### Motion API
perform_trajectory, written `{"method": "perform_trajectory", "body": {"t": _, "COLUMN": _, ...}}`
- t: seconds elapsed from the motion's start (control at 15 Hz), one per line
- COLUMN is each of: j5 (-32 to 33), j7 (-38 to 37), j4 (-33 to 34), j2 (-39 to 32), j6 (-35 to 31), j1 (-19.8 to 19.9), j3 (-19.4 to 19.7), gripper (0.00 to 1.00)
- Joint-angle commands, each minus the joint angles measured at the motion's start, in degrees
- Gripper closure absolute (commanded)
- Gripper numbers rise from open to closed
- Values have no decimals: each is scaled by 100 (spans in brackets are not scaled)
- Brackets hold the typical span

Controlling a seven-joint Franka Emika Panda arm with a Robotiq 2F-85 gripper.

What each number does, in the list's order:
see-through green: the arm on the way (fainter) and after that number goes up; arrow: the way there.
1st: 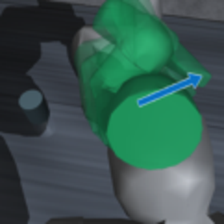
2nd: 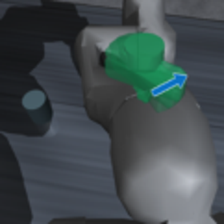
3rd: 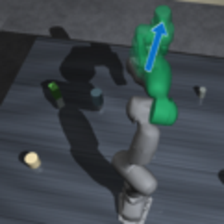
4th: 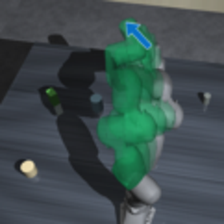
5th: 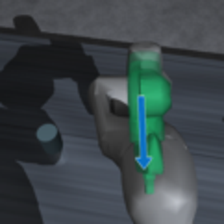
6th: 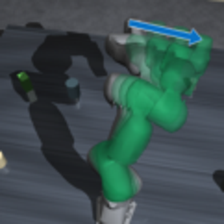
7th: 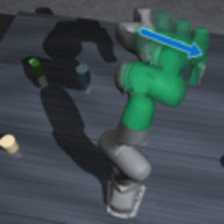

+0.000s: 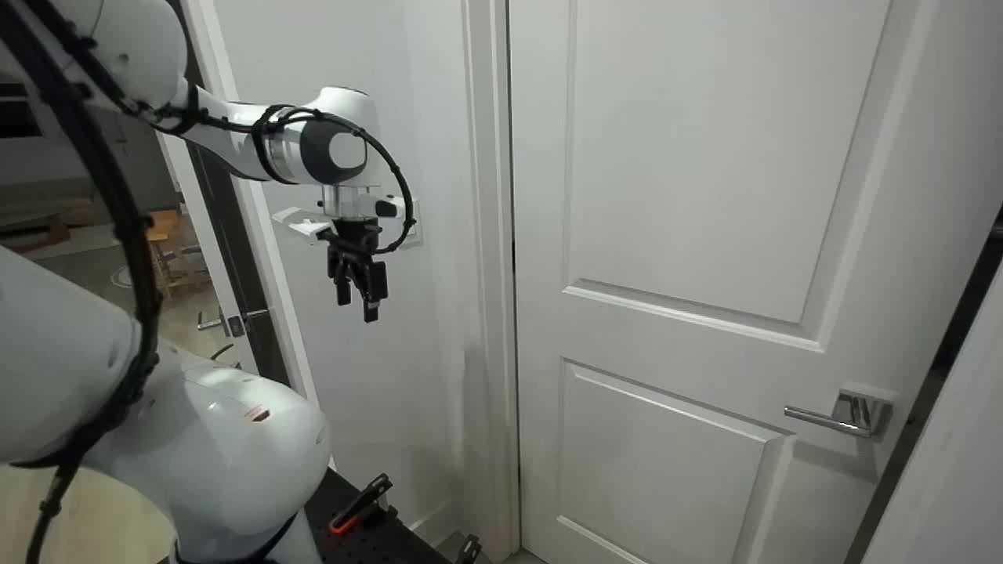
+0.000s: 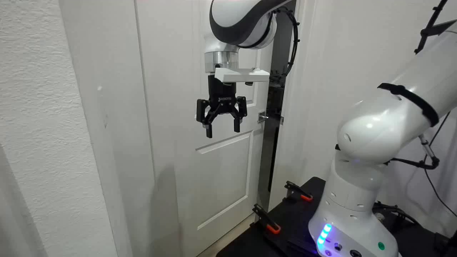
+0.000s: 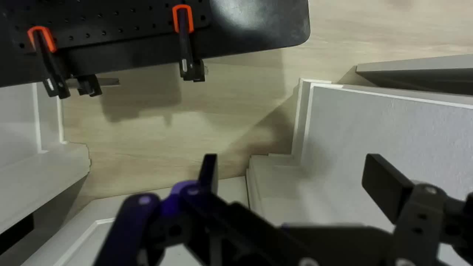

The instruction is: Close the door

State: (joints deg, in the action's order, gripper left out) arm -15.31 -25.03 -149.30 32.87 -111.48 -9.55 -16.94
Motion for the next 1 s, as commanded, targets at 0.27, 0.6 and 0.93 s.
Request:
{"method": "perform_trajectory", "body": {"t": 0.27, "j5": 28, "j7": -168, "j4": 29, "j2": -29, "j6": -17, "j1": 22, "j3": -14, "gripper": 0}}
{"method": "perform_trajectory", "body": {"t": 0.6, "j5": 322, "j7": -1640, "j4": 211, "j2": -317, "j6": -580, "j1": 495, "j3": -271, "gripper": 0}}
{"method": "perform_trajectory", "body": {"t": 0.93, "j5": 1092, "j7": -3189, "j4": 344, "j2": -681, "j6": -1105, "j1": 918, "j3": -365, "gripper": 0}}
